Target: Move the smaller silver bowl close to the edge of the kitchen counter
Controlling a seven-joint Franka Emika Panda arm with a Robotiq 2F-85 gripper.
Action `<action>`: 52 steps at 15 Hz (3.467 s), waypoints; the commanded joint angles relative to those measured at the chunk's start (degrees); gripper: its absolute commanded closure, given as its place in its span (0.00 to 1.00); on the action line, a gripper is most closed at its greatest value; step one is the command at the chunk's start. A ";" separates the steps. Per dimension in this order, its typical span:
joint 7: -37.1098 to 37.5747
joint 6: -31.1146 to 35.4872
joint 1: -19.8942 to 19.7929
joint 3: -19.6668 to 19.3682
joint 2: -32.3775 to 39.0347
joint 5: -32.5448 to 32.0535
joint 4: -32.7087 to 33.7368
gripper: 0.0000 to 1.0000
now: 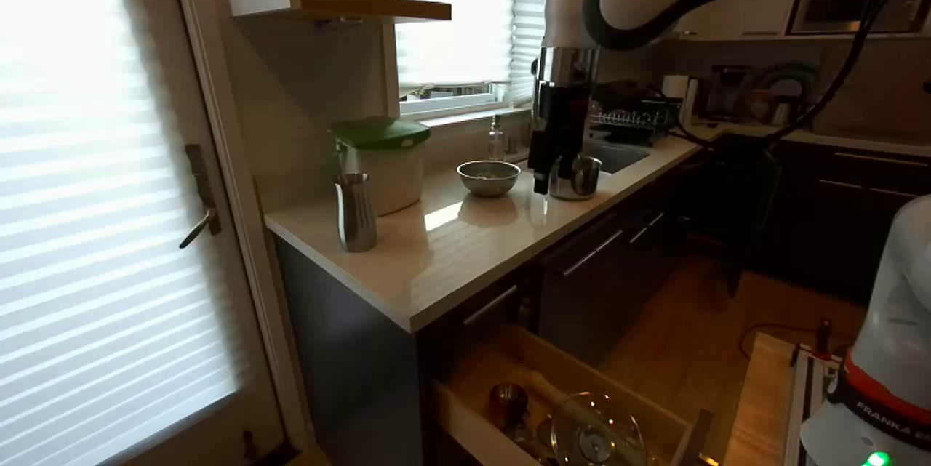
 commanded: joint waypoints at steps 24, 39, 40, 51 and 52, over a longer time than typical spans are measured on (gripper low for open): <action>-28.53 12.65 -8.44 -14.21 13.61 -15.29 4.44 0.00; -58.55 35.98 -13.57 -9.92 41.82 -11.67 35.45 0.00; -62.47 34.76 -14.78 -8.04 44.92 -8.77 38.89 0.00; -67.66 27.31 -16.52 -8.53 50.56 -5.32 45.84 0.00; -67.66 27.31 -16.43 -8.44 50.59 -5.31 45.83 0.00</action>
